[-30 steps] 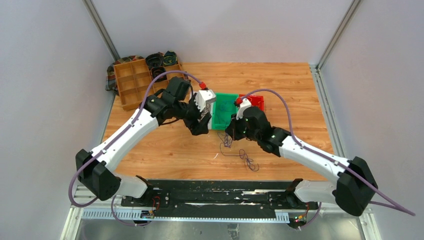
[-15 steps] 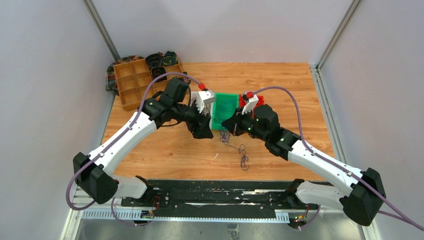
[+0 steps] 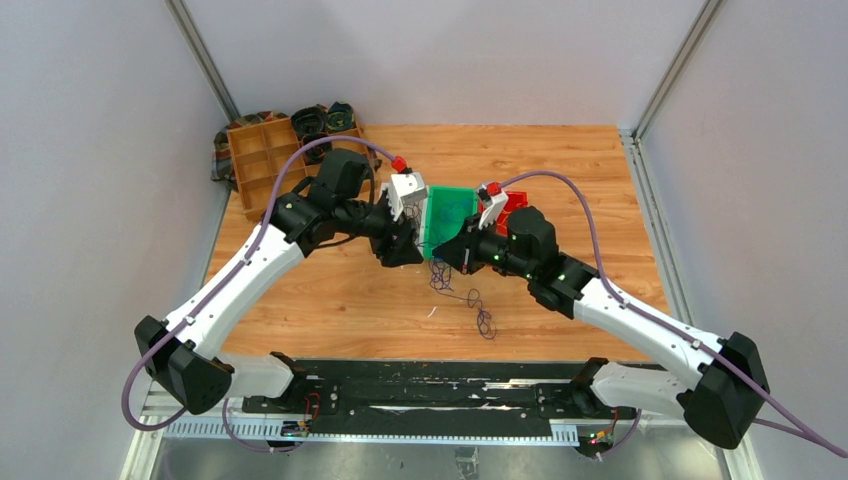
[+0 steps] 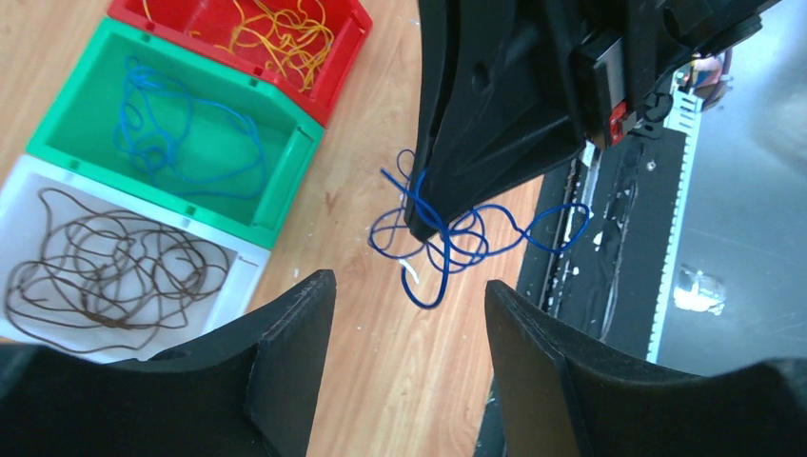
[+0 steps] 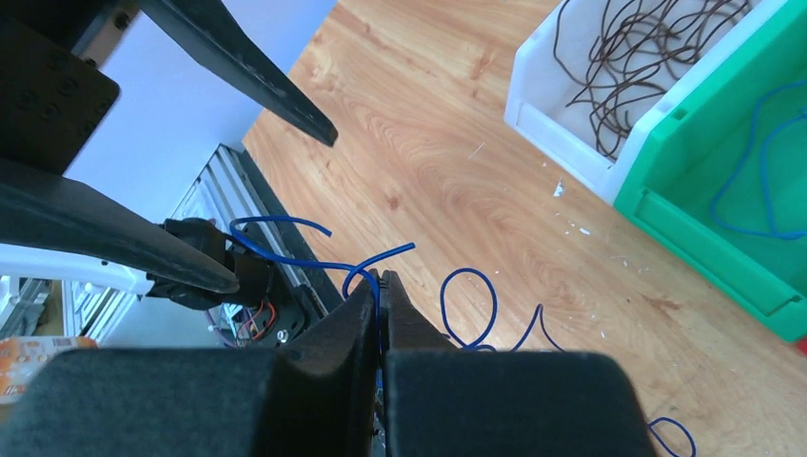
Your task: Untangle the cables
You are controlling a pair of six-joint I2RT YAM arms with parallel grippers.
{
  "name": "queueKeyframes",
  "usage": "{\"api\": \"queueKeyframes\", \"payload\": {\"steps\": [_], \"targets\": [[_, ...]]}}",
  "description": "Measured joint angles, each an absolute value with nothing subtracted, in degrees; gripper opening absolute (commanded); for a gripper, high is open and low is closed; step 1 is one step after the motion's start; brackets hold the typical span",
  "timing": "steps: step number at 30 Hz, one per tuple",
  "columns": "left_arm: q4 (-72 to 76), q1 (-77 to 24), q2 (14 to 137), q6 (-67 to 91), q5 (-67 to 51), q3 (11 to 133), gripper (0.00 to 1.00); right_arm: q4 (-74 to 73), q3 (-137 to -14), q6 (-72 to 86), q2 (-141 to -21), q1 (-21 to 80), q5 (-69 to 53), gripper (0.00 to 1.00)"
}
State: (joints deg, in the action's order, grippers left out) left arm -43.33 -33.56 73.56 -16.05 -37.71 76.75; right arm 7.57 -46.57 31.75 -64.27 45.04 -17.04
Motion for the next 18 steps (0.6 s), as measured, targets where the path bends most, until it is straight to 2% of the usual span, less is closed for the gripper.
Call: {"api": "queueKeyframes", "payload": {"steps": [4,9,13,18], "targets": [[-44.2,-33.6,73.6,-19.2,-37.5,78.1,0.54,6.4,-48.4,31.8,-67.1,45.0,-20.3,0.01],[-45.1,-33.6,73.6,-21.0,-38.8,78.1,0.34,6.0,-50.5,32.0,-69.4,45.1,-23.4,0.01],[-45.9,-33.6,73.6,-22.2,-39.3,78.1,0.25,5.9,-50.9,32.1,-69.7,45.1,-24.7,0.01],[-46.9,-33.6,73.6,-23.2,-39.7,78.1,0.02,5.9,-50.9,32.2,-69.7,45.1,-25.7,0.02]]}}
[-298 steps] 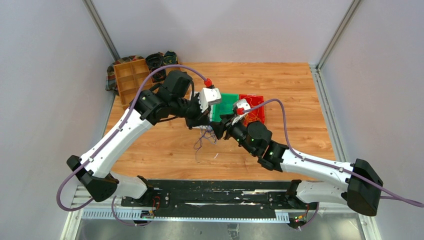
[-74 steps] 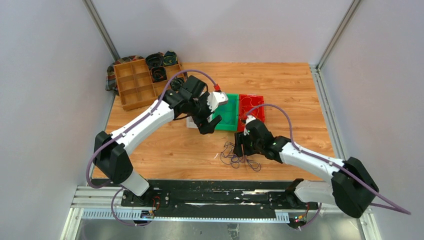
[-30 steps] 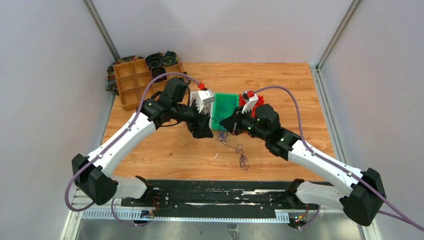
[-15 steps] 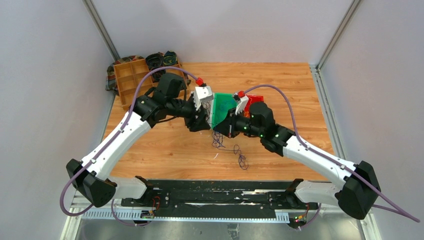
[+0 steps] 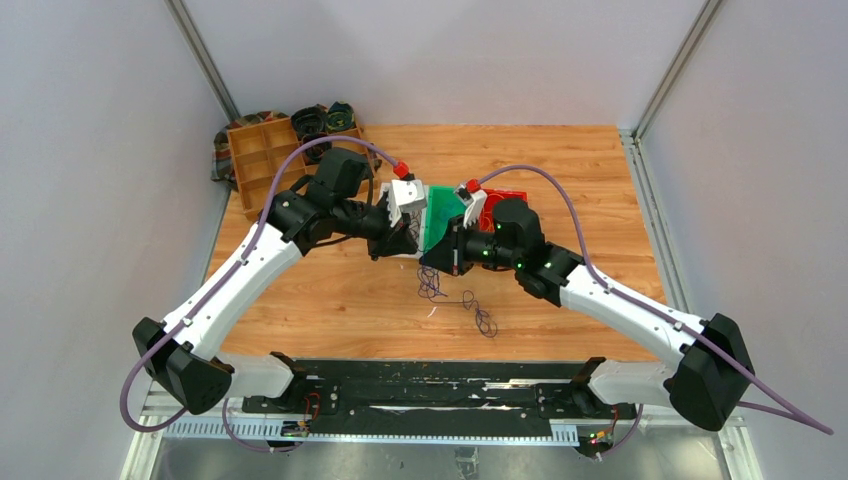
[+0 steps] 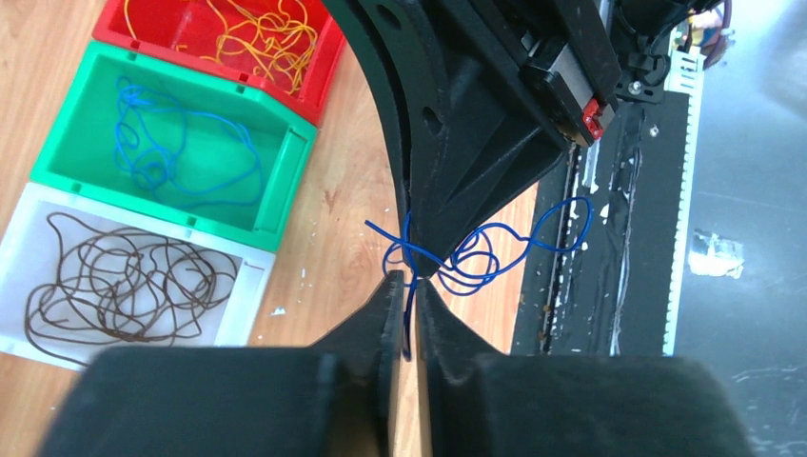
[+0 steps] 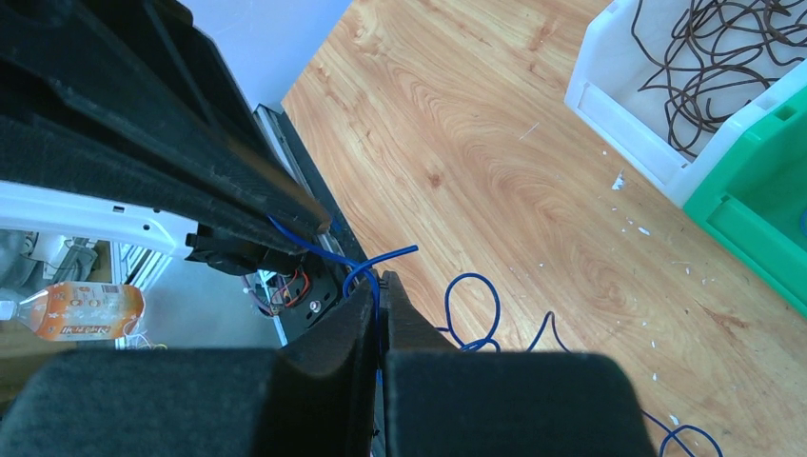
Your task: Untangle the cables
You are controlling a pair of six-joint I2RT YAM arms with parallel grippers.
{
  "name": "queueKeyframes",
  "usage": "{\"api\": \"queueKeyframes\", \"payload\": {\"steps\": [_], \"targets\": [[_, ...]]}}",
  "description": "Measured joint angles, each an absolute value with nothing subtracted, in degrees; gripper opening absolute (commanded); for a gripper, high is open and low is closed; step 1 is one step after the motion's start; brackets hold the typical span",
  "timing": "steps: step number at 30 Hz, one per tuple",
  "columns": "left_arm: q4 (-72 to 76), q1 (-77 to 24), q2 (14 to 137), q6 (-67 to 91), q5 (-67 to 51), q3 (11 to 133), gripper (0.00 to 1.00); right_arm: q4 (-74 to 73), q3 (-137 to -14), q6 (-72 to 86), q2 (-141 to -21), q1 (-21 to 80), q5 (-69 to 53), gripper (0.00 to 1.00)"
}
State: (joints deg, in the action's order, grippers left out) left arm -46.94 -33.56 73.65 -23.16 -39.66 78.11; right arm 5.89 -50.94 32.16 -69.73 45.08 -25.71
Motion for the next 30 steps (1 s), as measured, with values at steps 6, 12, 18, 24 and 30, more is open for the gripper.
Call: {"api": "queueKeyframes", "payload": {"steps": [6,12,18,24,30], "targets": [[-47.5,-33.6,73.6,-23.0,-38.8,78.5,0.01,5.6,-50.9,32.2,-69.7,45.1,-25.6,0.16],[-50.0,-33.6,73.5,-21.8,-36.3,83.8,0.01,4.9,-49.6,31.4,-67.0,45.1,-22.1,0.41],[-52.8,-33.6,71.5,-20.8,-34.0,87.8,0.01,4.1,-47.2,26.5,-59.4,45.1,-14.8,0.63],[-54.6,-33.6,69.4,-20.3,-32.8,89.5,0.01,7.5,-48.0,20.3,-56.8,47.1,-12.1,0.7],[-55.8,-33.6,69.4,-19.7,-31.9,92.7,0.0,11.8,-52.0,15.2,-63.2,53.9,-12.0,0.7]]}}
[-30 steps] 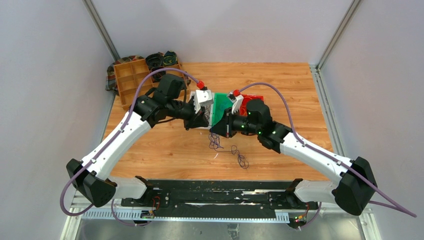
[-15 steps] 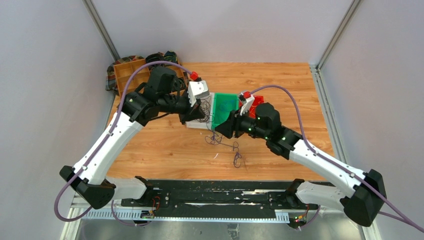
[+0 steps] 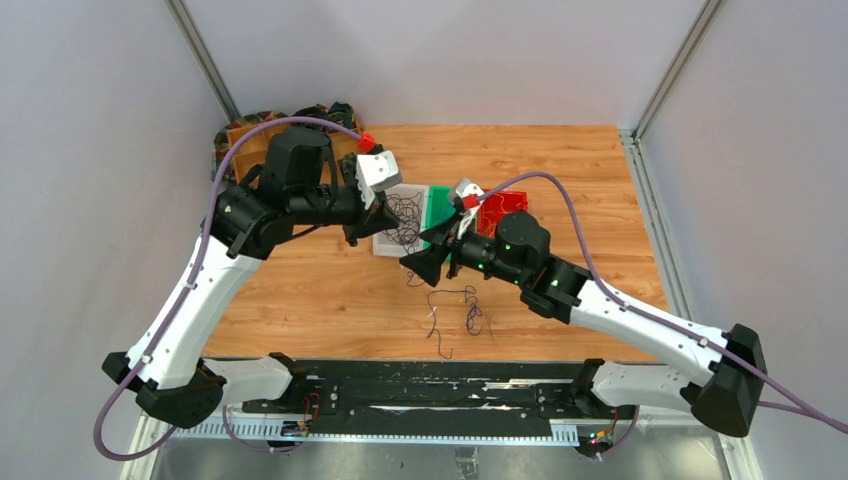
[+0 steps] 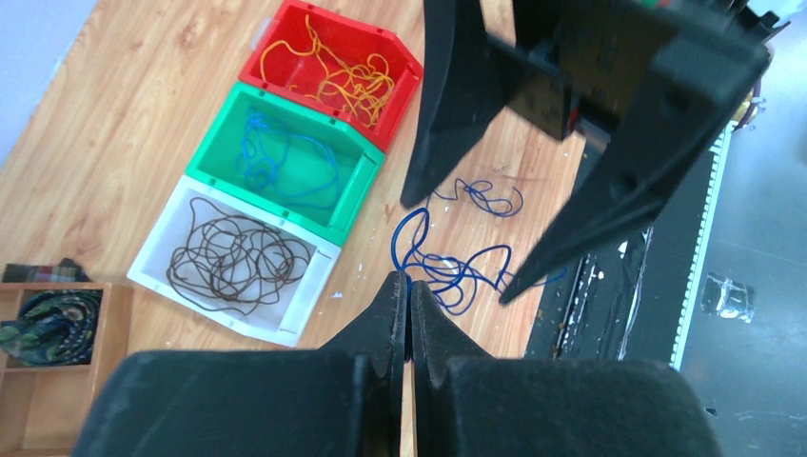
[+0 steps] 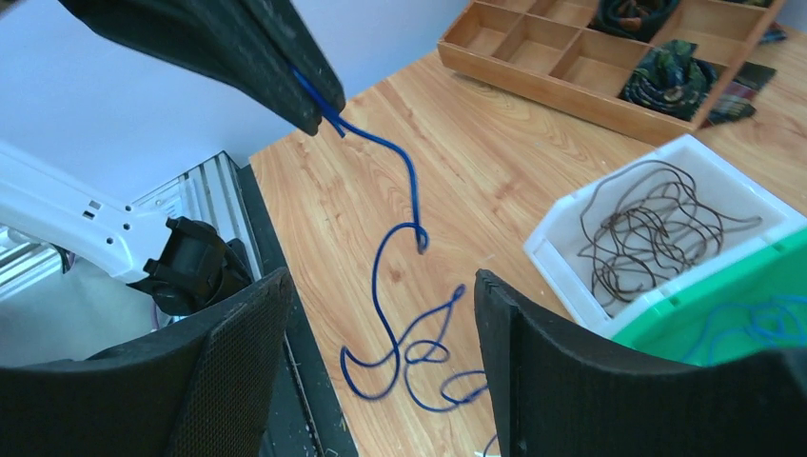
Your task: Untangle the cables
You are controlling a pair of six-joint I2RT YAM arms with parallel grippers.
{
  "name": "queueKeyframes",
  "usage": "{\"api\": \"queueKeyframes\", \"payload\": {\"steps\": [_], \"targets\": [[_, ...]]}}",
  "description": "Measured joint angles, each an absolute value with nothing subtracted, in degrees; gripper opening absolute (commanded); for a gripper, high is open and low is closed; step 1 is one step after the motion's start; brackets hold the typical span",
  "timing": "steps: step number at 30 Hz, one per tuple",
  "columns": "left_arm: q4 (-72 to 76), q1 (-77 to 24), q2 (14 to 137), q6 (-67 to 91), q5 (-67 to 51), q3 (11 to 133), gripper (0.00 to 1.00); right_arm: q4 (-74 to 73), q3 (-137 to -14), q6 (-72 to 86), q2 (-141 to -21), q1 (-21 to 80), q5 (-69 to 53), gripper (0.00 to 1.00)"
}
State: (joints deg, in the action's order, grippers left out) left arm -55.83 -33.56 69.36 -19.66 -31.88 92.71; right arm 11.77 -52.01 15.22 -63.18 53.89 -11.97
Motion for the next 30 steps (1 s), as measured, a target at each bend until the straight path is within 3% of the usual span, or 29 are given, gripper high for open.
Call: {"api": "queueKeyframes", "payload": {"steps": [5,7,9,11,12,20,21,24,26,30], "targets": [[-56.1,-33.6,69.4,-19.2,-31.4,96.5,0.0,15.5,-52.9,14.1,-68.3,55.1,-11.8,0.69],[-56.3,-33.6,69.4,-19.2,-31.1,98.1,0.0,16.3,-52.7,14.1,-69.9,55.1,-11.5,0.61],[-56.3,-33.6,69.4,-19.2,-30.8,99.4,0.0,17.5,-51.5,14.3,-70.4,55.1,-10.9,0.39],[-56.3,-33.6,69.4,-19.2,-30.6,99.8,0.0,18.5,-50.0,14.7,-70.0,55.1,-9.9,0.06],[-56.3,-33.6,69.3,-19.1,-30.5,99.8,0.01,18.8,-49.3,15.0,-69.7,55.1,-9.3,0.01],[-56.5,-33.6,69.8,-18.8,-29.2,95.2,0.01,18.2,-48.6,15.8,-65.6,53.9,-4.5,0.01],[-56.5,-33.6,70.0,-18.8,-28.9,94.6,0.04,18.0,-48.6,15.8,-65.4,53.3,-4.4,0.01],[-56.7,-33.6,70.1,-19.0,-28.4,93.4,0.49,16.3,-49.3,15.7,-65.3,51.1,-4.4,0.01],[-56.8,-33.6,70.1,-19.3,-27.4,92.9,0.69,14.5,-50.2,15.5,-65.8,49.4,-4.8,0.01],[-56.8,-33.6,70.1,-19.9,-23.0,92.2,0.92,10.5,-55.9,15.1,-70.7,44.3,-6.2,0.01]]}}
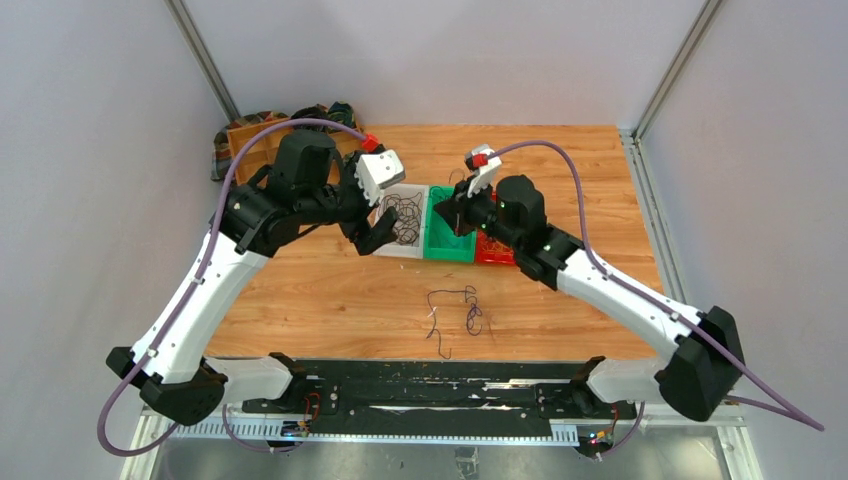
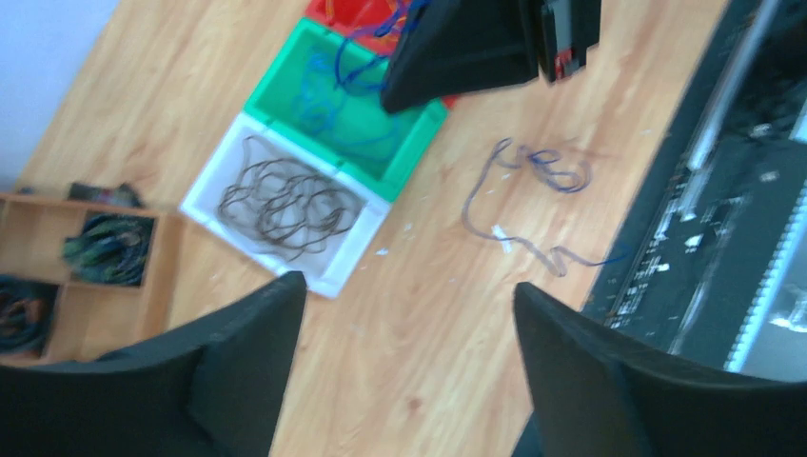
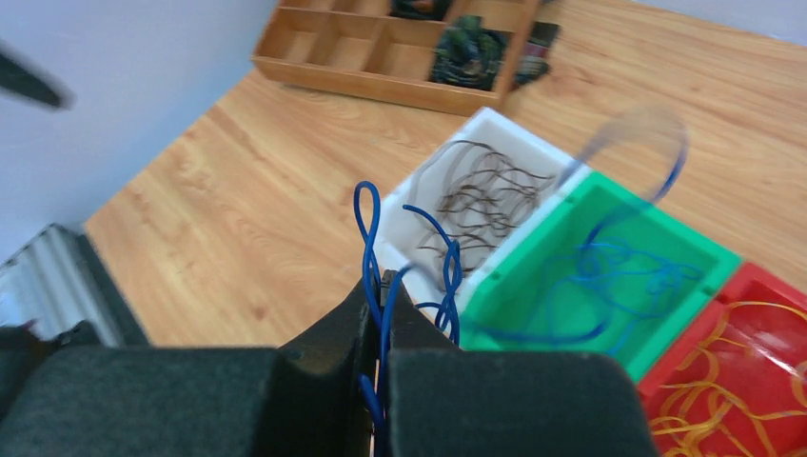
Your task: Untangle the cables
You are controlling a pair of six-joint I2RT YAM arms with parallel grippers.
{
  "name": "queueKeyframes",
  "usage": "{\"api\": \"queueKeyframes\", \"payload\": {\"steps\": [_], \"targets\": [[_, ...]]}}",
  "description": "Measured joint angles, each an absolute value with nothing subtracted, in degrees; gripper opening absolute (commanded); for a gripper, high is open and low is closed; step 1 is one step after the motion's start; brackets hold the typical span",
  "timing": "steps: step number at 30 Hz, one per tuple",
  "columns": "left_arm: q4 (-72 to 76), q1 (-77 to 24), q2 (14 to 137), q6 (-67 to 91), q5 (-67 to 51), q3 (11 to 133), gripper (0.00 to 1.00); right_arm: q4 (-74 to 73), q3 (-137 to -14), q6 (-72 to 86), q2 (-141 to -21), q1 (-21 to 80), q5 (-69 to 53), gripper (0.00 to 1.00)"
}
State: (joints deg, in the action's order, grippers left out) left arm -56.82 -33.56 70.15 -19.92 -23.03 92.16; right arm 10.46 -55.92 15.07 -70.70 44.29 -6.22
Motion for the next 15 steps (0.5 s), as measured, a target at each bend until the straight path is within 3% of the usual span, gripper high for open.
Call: {"api": "queueKeyframes", "payload": {"steps": [2,15], "targets": [[-56.8,-33.6,70.1,-20.1,-19.8,92.1,1.0,8.6,-58.8,14.1,-73.9,41.8,-6.6,0.01],[-58.5,-26.6,70.0,-20.8,-13.1,91.2,0.98,-5.2,-76.4,9.7,-100.9,36.9,-7.2,0.01]]}}
